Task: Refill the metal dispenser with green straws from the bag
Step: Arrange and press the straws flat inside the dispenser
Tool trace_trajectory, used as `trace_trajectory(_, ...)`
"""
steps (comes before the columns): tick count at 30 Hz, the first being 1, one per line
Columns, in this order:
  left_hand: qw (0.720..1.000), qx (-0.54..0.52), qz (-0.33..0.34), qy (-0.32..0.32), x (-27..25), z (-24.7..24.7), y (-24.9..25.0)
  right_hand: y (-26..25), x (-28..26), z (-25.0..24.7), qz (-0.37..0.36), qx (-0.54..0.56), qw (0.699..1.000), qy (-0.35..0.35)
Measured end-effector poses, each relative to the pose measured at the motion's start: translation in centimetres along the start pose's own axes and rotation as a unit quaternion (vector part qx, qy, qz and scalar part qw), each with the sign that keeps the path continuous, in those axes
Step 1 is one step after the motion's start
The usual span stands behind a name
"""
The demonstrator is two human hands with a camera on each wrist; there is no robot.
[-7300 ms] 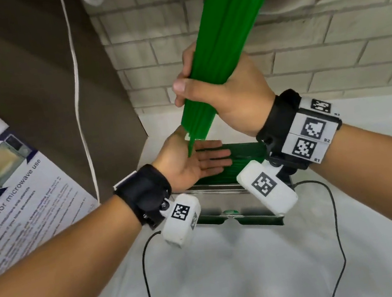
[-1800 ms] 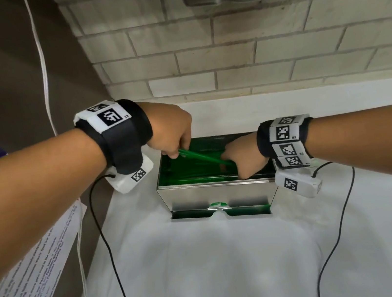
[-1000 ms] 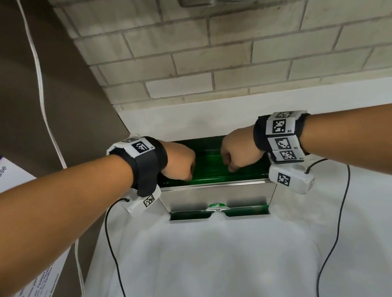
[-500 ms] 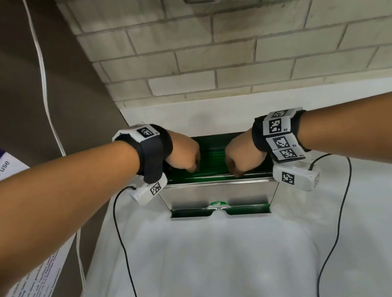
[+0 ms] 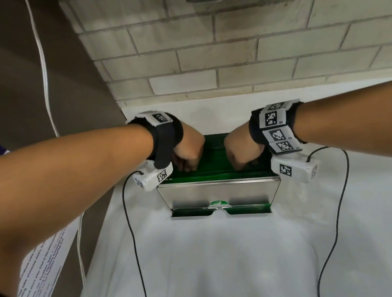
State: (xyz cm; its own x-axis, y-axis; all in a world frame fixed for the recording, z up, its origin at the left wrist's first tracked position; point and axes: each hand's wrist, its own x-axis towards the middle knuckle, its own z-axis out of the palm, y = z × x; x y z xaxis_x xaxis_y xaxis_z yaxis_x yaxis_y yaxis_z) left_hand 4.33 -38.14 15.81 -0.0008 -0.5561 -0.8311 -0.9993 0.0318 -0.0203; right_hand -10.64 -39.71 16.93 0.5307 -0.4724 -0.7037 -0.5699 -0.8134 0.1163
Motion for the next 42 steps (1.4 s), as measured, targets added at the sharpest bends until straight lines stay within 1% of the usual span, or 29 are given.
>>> trace_trajectory(2, 0.999, -0.035, 0.001, -0.022, 0.1, -1.0, 0.3, 0.5, 0.3, -0.9, -0.010, 0.019, 0.999, -0.035)
trace_trajectory(5, 0.995, -0.045, -0.031, -0.081, 0.3, -0.8, 1.5, 0.3, 1.1, -1.2, -0.003, 0.054, 0.993, -0.108)
trace_trajectory(7, 0.994, -0.054, -0.032, -0.087, 0.8, -0.2, 2.1, -0.2, 1.6, -0.7, 0.004, 0.065, 0.991, -0.119)
trace_trajectory(8, 0.994, -0.051, -0.032, -0.088, 1.0, 0.1, 2.3, -0.5, 1.7, -0.5, 0.006, 0.054, 0.991, -0.120)
trace_trajectory(10, 0.996, -0.013, -0.034, -0.080, 0.9, 0.4, 2.4, -0.7, 1.6, -0.2, 0.010, 0.051, 0.993, -0.108)
trace_trajectory(12, 0.997, 0.015, -0.038, -0.064, 0.1, 0.5, 2.2, -0.5, 1.2, -0.3, 0.008, 0.038, 0.997, -0.065)
trace_trajectory(13, 0.998, 0.028, -0.035, -0.045, -0.4, 0.3, 2.0, -0.3, 1.1, -0.3, 0.008, 0.025, 0.999, -0.039)
trace_trajectory(14, 0.998, 0.044, -0.036, -0.017, -0.9, 0.2, 1.7, 0.1, 1.1, -0.3, 0.010, 0.022, 0.999, -0.027)
trace_trajectory(15, 0.997, 0.064, -0.033, 0.008, -1.2, 0.0, 1.2, 0.4, 1.1, -0.2, 0.013, 0.016, 0.999, -0.027)
trace_trajectory(16, 0.997, 0.072, -0.032, 0.018, -1.2, 0.0, 0.8, 0.7, 1.1, -0.1, 0.015, 0.015, 0.999, -0.033)
trace_trajectory(18, 0.997, 0.061, -0.036, 0.004, -1.5, 0.0, 0.0, 1.2, 0.9, -0.1, 0.019, 0.029, 0.999, -0.026)
trace_trajectory(19, 0.998, 0.053, -0.036, 0.007, -1.7, 0.1, -0.2, 1.4, 0.6, -0.1, 0.017, 0.046, 0.999, -0.004)
trace_trajectory(20, 0.998, 0.049, -0.032, 0.024, -1.9, -0.1, -0.4, 1.6, 0.4, -0.3, 0.013, 0.062, 0.998, 0.026)
trace_trajectory(21, 0.996, 0.063, -0.026, 0.058, -2.3, -0.4, -0.3, 1.7, 0.1, -0.4, 0.006, 0.054, 0.996, 0.065)
trace_trajectory(22, 0.992, 0.084, -0.018, 0.097, -2.8, -0.6, -0.1, 1.6, -0.2, -0.6, 0.000, 0.031, 0.995, 0.098)
trace_trajectory(23, 0.986, 0.107, -0.012, 0.128, -3.3, -0.8, 0.2, 1.5, -0.4, -0.6, -0.004, 0.001, 0.993, 0.114)
trace_trajectory(24, 0.983, 0.120, -0.009, 0.141, -3.7, -0.9, 0.5, 1.3, -0.7, -0.5, -0.002, -0.031, 0.994, 0.107)
trace_trajectory(26, 0.984, 0.132, -0.021, 0.115, -4.1, -0.5, 1.4, 0.7, -0.9, -0.2, 0.014, -0.081, 0.995, 0.054)
trace_trajectory(28, 0.986, 0.144, -0.035, 0.074, -3.8, 0.6, 2.0, 0.2, -0.9, 0.3, 0.023, -0.091, 0.996, 0.001)
trace_trajectory(30, 0.986, 0.152, -0.038, 0.055, -3.5, 1.5, 2.4, 0.0, -0.9, 0.7, 0.015, -0.084, 0.996, -0.022)
trace_trajectory(32, 0.987, 0.142, -0.034, 0.062, -3.6, 1.7, 2.3, 0.3, -0.6, 0.9, 0.010, -0.069, 0.998, -0.007)
trace_trajectory(35, 0.987, 0.112, -0.025, 0.113, -4.3, 0.9, 1.4, 0.9, -0.4, 0.7, 0.009, -0.041, 0.998, 0.051)
trace_trajectory(37, 0.986, 0.098, -0.009, 0.133, -4.5, 0.9, 1.0, 0.9, -0.3, 0.7, -0.004, -0.020, 0.998, 0.066)
trace_trajectory(39, 0.989, 0.095, 0.009, 0.114, -4.2, 1.4, 1.2, 0.6, 0.0, 1.2, -0.013, -0.002, 0.999, 0.047)
trace_trajectory(42, 0.990, 0.119, 0.018, 0.075, -3.7, 3.0, 1.9, -0.2, 0.3, 2.4, -0.001, -0.006, 1.000, 0.013)
